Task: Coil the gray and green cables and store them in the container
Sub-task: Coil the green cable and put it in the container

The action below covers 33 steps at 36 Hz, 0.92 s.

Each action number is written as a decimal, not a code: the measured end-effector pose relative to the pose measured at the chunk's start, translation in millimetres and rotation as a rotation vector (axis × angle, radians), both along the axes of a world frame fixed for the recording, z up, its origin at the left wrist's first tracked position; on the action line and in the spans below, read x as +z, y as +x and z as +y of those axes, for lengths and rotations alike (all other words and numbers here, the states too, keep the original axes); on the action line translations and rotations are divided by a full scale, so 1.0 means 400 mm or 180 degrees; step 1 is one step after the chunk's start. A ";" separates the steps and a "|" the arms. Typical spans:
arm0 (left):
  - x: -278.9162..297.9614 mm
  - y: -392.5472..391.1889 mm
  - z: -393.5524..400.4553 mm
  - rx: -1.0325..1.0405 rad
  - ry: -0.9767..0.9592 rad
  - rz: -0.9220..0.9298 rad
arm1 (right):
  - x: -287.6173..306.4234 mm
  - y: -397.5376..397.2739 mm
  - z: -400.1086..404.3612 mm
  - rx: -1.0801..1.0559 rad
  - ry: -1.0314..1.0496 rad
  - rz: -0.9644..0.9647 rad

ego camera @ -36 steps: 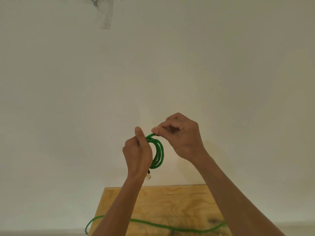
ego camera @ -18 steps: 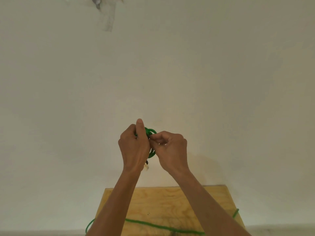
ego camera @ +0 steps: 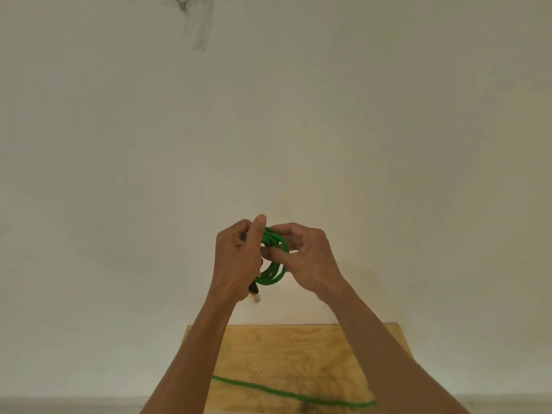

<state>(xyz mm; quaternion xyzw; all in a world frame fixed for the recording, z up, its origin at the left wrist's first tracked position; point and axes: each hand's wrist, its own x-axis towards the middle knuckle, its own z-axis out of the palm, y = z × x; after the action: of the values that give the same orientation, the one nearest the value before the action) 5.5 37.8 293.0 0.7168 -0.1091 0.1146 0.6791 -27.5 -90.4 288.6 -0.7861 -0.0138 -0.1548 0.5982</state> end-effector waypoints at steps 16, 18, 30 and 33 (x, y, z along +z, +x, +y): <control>-0.028 0.015 -0.026 0.0138 0.1129 -0.0161 | -0.050 0.019 0.059 -0.1198 -0.0682 -0.0306; -0.026 0.013 -0.027 0.0063 0.1199 -0.0177 | -0.049 0.016 0.059 -0.1305 -0.0778 -0.0288; -0.028 0.004 -0.013 -0.0402 0.0691 -0.0239 | -0.051 0.013 0.024 -0.0786 -0.0876 -0.0393; -0.047 0.004 -0.004 -0.0349 0.0602 -0.0156 | -0.048 0.001 -0.007 -0.0201 -0.1039 -0.0389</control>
<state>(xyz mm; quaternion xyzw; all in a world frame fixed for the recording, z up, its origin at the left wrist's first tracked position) 7.2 36.1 274.3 0.7676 -0.1750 0.0839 0.6108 -27.3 -93.0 269.3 -0.8620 -0.0504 -0.2168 0.4555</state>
